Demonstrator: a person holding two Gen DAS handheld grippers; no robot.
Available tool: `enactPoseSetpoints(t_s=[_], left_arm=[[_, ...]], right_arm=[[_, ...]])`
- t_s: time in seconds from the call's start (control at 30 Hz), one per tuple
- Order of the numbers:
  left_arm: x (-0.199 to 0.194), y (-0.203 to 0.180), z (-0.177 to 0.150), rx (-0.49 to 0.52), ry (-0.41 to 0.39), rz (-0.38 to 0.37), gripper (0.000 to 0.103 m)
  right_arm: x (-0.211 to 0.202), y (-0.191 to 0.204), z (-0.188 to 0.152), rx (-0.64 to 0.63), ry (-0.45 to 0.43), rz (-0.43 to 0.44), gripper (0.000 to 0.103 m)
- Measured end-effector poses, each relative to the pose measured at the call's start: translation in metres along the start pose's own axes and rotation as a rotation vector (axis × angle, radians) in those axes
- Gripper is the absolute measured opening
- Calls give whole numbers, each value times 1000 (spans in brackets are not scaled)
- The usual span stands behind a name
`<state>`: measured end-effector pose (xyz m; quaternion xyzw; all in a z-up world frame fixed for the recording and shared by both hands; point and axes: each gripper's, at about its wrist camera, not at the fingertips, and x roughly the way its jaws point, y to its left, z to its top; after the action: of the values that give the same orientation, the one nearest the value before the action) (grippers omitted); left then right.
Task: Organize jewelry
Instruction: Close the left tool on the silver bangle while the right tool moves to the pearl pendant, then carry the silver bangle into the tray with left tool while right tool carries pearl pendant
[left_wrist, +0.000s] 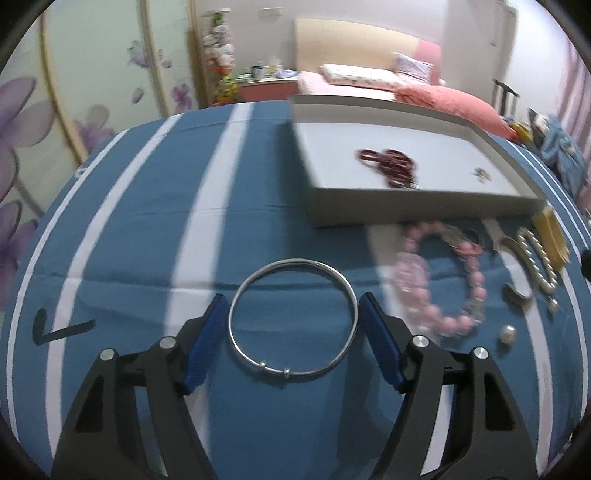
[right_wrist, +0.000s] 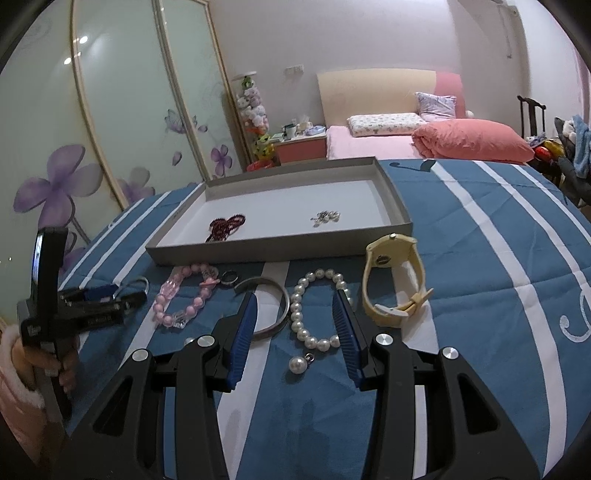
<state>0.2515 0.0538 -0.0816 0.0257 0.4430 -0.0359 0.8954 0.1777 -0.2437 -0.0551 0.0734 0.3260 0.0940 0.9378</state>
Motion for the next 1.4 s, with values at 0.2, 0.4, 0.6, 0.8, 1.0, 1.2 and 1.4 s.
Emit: enactPoseSetpoints(t_s=[0.2, 0.4, 0.6, 0.8, 1.0, 1.2, 1.4], left_arm=[[1, 29, 3, -74, 1, 53, 71], [0, 36, 3, -85, 1, 63, 71], [0, 35, 3, -85, 1, 63, 71], [0, 35, 3, -85, 1, 63, 71], [0, 35, 3, -85, 1, 63, 71], [0, 35, 3, -85, 1, 63, 71], [0, 36, 4, -85, 1, 63, 71]], right_arm=[[16, 15, -6, -72, 63, 39, 44], [21, 37, -15, -142, 124, 127, 44], [25, 67, -21, -223, 166, 195, 38], [38, 83, -22, -269, 227, 184, 31], [46, 82, -22, -261, 257, 157, 27], [49, 83, -22, -277, 263, 130, 14], [43, 79, -27, -282, 263, 127, 14]])
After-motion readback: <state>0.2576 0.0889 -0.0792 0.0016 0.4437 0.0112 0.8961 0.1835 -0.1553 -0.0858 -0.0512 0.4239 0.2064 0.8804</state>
